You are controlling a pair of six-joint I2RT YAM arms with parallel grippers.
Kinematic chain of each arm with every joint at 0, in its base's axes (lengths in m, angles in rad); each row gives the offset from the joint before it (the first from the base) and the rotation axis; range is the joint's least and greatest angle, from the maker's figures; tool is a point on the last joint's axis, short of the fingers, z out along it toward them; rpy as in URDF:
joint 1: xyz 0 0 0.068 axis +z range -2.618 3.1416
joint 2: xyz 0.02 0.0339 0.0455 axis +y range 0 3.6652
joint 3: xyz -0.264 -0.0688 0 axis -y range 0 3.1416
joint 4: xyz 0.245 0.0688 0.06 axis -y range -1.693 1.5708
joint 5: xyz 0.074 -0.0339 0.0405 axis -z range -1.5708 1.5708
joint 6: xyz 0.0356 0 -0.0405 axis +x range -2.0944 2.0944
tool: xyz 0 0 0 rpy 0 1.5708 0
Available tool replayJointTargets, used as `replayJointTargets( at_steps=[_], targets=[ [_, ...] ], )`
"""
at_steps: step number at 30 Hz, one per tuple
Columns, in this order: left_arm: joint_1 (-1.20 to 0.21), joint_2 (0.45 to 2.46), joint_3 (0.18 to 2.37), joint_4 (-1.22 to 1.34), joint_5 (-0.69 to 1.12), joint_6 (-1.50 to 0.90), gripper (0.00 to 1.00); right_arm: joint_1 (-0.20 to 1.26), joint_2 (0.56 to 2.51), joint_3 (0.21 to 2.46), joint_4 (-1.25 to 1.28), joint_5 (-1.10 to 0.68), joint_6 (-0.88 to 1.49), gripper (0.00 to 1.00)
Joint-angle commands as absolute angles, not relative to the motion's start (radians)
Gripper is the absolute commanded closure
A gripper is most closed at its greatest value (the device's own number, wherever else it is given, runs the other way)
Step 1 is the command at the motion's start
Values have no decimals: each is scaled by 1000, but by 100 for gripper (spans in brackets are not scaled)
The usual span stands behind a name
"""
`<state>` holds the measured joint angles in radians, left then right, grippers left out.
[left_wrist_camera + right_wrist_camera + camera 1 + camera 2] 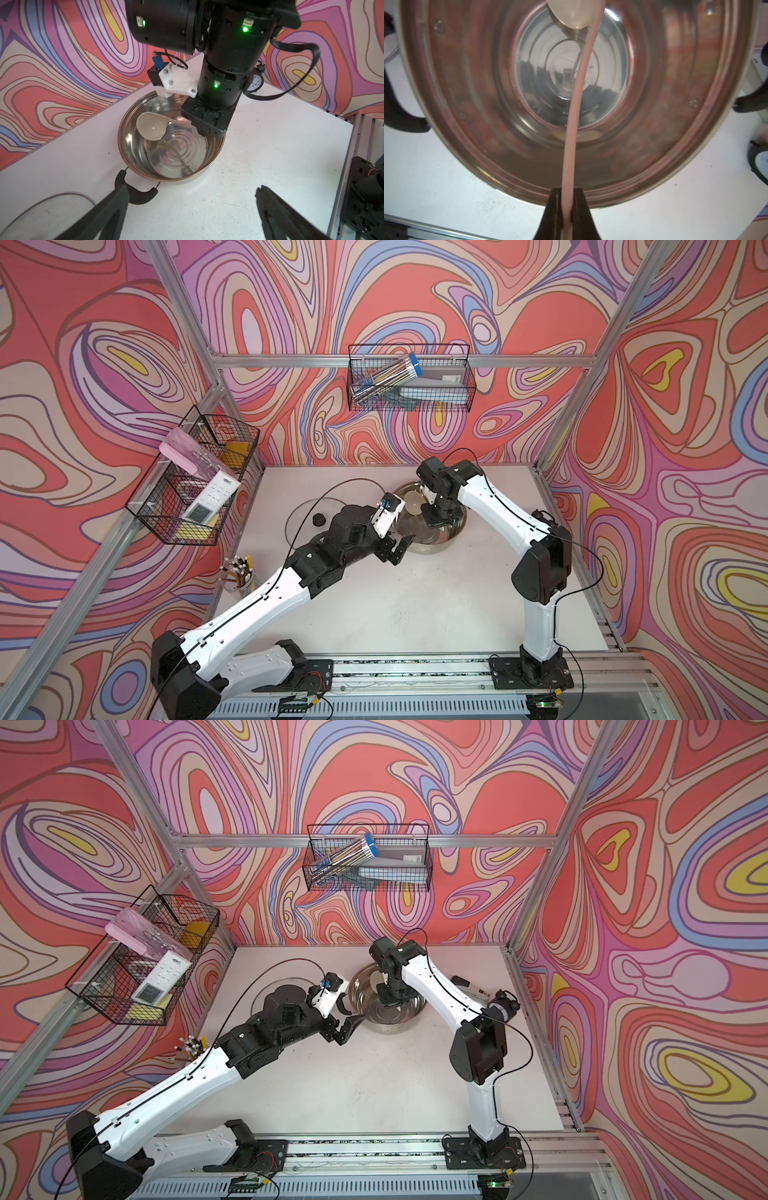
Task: Stir the soup with a spoon
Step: Stir the soup in the pan with a stick.
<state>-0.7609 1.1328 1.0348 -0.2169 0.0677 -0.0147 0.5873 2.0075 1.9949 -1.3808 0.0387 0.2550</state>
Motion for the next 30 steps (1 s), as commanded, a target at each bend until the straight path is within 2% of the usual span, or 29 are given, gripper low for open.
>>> replayJointTargets(
  at_steps=[1,12,18,24,30],
  targets=[
    [-767,1112,1032,-207,64,-4,1,634,1986,1977,-1385,10,249,100],
    [-768,1098,1013,-207,71,-17,1,675,1803,1791,-1397,18,321,100],
    [-768,1097,1012,-209,76,-19,1,671,1719,1682,-1440,145,337,100],
    [-768,1100,1015,-209,83,-24,1,606,1723,1690,-1438,190,325,100],
    [-768,1100,1014,-209,78,-15,1,534,1815,1790,-1428,203,287,100]
  ],
)
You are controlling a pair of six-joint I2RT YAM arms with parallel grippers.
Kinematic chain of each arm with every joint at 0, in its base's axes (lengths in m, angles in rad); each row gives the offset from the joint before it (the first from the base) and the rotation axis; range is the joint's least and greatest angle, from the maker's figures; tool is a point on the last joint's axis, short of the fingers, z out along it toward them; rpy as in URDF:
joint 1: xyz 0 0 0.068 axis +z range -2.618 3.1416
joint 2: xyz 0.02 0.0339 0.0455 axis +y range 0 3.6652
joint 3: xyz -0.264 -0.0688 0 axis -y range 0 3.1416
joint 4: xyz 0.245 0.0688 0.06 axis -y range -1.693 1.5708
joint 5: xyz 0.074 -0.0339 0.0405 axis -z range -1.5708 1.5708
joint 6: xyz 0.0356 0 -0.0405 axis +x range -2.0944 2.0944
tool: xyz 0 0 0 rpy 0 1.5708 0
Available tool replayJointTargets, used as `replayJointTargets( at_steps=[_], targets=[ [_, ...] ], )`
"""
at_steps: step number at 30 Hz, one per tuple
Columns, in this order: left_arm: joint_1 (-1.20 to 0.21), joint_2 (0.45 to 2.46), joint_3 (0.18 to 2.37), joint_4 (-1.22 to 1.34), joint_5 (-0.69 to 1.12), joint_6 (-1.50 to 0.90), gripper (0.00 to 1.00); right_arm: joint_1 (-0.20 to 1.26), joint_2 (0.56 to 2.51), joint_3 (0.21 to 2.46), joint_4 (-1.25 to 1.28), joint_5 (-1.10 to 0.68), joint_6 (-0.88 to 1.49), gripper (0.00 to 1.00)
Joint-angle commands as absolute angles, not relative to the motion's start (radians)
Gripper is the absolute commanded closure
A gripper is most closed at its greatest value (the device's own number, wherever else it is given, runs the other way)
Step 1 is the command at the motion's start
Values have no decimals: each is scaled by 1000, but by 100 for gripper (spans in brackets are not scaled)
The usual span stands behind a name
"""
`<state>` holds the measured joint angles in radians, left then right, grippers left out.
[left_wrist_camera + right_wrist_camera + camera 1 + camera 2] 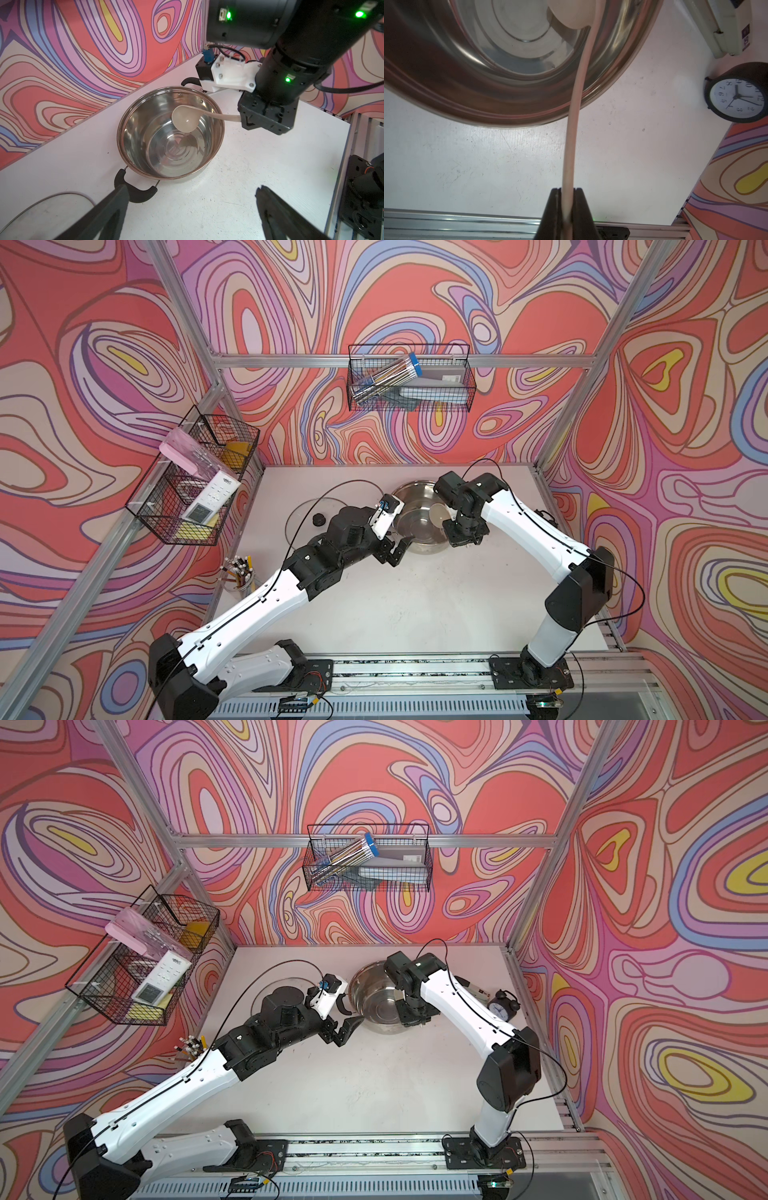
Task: Stir the soup with a spoon
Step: Stir the soup in the pan with a stick.
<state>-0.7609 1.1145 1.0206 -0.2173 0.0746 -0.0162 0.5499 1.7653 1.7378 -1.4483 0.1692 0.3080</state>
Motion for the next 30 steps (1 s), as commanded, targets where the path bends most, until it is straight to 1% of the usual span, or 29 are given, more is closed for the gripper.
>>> replayJointTargets(
  at_steps=[1,5,9,14,20,24,30],
  targets=[
    [-768,1100,1014,-209,77,-14,1,532,1836,1814,-1428,202,277,100],
    [-768,1103,1015,-207,75,-5,1,532,1918,1918,-1428,171,255,100],
    [-767,1107,1016,-200,75,0,1,535,1993,2026,-1446,102,242,100],
    [-767,1118,1019,-194,82,-1,1,577,2026,2085,-1457,61,239,100],
    [-768,1118,1019,-190,84,-8,1,646,1997,2038,-1450,31,249,100],
    [-768,1117,1020,-190,85,-20,1,674,1934,1957,-1436,32,276,100],
    [-768,1119,1022,-191,90,-29,1,675,1817,1803,-1423,47,315,100]
  ],
)
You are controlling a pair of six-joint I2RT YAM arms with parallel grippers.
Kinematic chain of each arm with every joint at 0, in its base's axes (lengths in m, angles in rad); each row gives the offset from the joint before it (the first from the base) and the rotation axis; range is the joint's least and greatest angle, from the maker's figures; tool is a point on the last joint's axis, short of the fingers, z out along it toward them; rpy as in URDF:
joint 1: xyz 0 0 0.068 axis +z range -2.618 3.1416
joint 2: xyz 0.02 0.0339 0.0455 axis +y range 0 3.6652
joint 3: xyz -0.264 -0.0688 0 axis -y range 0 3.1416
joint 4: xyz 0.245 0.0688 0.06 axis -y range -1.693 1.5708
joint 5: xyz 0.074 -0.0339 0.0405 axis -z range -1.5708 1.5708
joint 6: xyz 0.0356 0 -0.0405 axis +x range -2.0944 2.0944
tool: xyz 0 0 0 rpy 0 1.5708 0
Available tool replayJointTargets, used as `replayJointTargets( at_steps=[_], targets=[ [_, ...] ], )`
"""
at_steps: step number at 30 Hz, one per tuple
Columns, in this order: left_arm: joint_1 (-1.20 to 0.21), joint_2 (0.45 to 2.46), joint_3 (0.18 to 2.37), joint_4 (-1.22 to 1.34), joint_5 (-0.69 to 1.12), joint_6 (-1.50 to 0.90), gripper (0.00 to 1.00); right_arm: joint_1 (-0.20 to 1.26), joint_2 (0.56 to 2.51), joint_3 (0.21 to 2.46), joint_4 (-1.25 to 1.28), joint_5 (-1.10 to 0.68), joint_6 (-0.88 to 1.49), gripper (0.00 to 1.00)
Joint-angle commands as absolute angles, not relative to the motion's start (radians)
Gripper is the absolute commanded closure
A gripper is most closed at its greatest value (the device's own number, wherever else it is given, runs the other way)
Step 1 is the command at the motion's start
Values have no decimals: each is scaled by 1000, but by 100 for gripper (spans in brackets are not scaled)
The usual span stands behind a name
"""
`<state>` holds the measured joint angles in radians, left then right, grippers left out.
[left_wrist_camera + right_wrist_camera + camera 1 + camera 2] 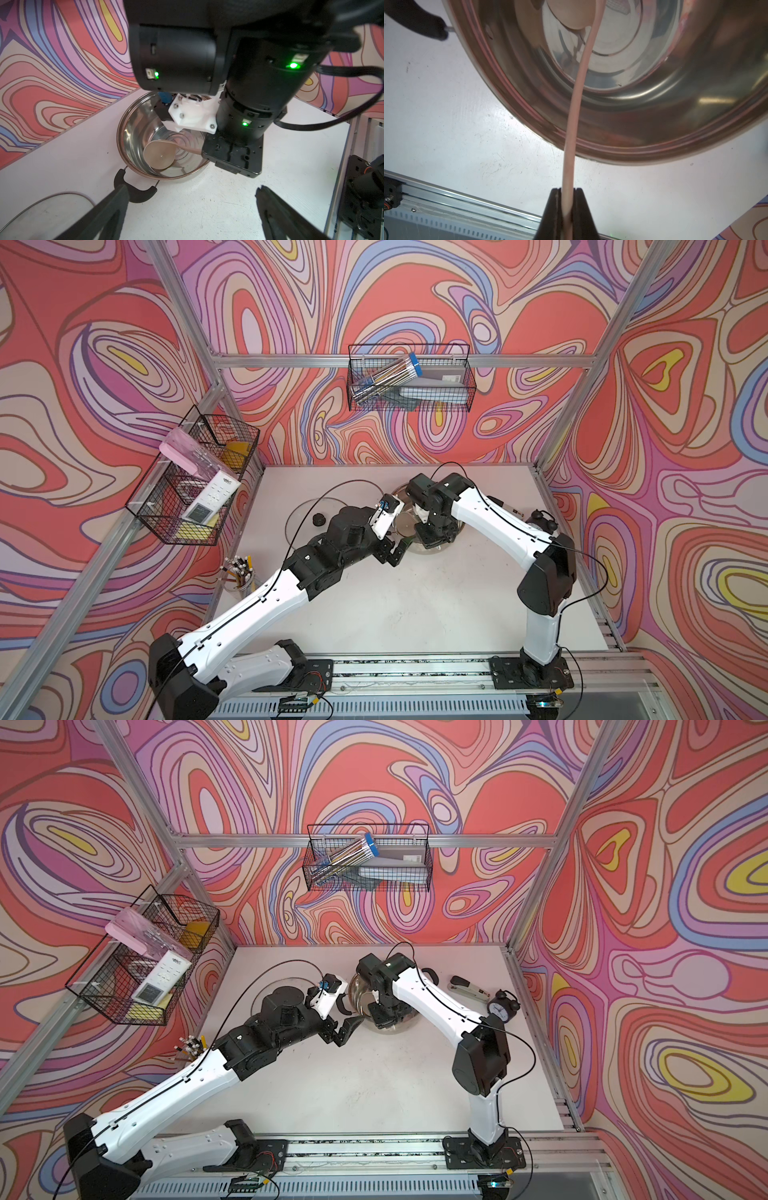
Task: Stir the soup with a spoon
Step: Stir the soup in the pan with a stick.
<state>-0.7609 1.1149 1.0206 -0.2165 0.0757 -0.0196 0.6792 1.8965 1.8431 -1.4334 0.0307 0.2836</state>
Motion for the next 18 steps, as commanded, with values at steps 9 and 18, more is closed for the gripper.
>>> replayJointTargets(
  at_steps=[9,18],
  targets=[
    [-769,1124,1029,-190,92,-38,1,613,1724,1668,-1425,159,326,100],
    [-769,1137,1046,-196,81,-15,1,523,1846,1809,-1427,191,257,100]
  ],
)
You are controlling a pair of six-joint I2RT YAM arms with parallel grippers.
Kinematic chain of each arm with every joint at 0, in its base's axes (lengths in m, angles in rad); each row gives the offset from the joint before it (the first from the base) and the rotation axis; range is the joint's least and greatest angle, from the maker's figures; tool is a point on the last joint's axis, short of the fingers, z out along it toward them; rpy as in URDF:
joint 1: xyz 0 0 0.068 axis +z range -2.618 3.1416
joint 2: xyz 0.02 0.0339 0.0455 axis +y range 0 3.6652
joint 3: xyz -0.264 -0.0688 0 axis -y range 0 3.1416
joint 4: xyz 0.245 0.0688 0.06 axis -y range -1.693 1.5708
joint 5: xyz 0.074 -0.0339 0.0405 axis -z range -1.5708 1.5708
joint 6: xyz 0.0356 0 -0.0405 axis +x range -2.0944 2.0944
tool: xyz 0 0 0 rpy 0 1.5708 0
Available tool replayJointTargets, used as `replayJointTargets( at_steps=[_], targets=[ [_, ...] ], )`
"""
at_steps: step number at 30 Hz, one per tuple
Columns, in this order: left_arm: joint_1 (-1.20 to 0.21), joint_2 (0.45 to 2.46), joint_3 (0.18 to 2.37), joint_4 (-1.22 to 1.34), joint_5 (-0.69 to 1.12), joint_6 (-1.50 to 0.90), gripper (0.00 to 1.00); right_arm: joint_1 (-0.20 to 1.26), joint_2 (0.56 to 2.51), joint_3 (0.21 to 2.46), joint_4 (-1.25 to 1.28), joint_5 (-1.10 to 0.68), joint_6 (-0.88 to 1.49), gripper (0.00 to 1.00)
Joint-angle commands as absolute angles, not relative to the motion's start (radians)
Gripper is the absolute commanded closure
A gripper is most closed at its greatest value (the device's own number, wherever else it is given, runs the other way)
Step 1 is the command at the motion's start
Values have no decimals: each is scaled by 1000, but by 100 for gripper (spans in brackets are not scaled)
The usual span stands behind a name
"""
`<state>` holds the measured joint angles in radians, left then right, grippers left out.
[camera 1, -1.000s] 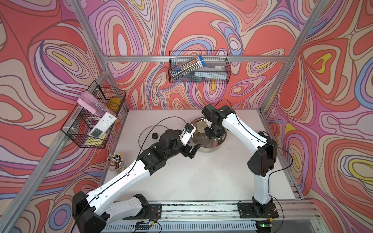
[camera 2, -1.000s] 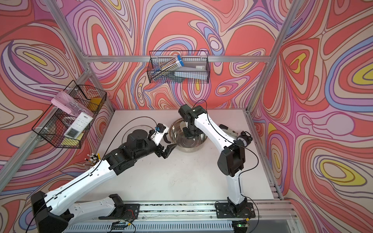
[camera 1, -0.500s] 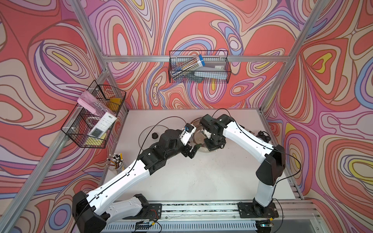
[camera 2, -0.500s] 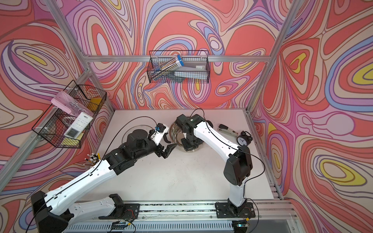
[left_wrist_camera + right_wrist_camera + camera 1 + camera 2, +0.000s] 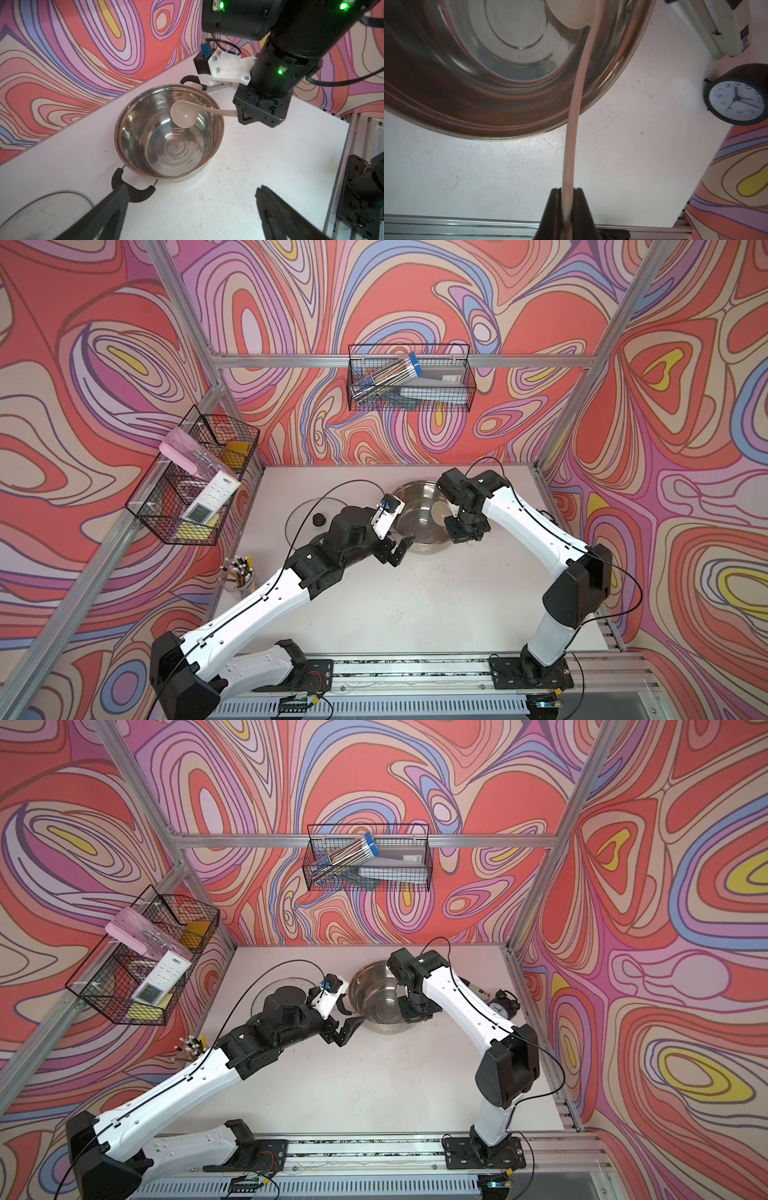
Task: Stir the soup with a spoon
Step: Stir the soup in the pan with a stick.
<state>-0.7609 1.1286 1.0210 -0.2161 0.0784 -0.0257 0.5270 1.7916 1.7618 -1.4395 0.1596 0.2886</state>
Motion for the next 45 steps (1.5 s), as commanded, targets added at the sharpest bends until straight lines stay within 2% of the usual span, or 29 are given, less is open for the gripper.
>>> replayJointTargets(
  at_steps=[1,13,18,23,35,45],
  targets=[
    [-769,1138,1048,-196,80,-12,1,521,1867,1837,-1430,193,250,100],
    [-769,1176,1081,-186,95,-9,1,568,2012,2043,-1418,29,216,100],
    [-769,1181,1088,-184,111,-14,1,620,1984,2007,-1411,5,229,100],
    [-769,1178,1083,-178,119,-23,1,626,1882,1875,-1372,-14,267,100],
    [-769,1164,1062,-169,114,-31,1,578,1712,1662,-1375,156,325,100],
    [-769,1157,1057,-170,107,-30,1,534,1850,1823,-1363,174,286,100]
  ],
)
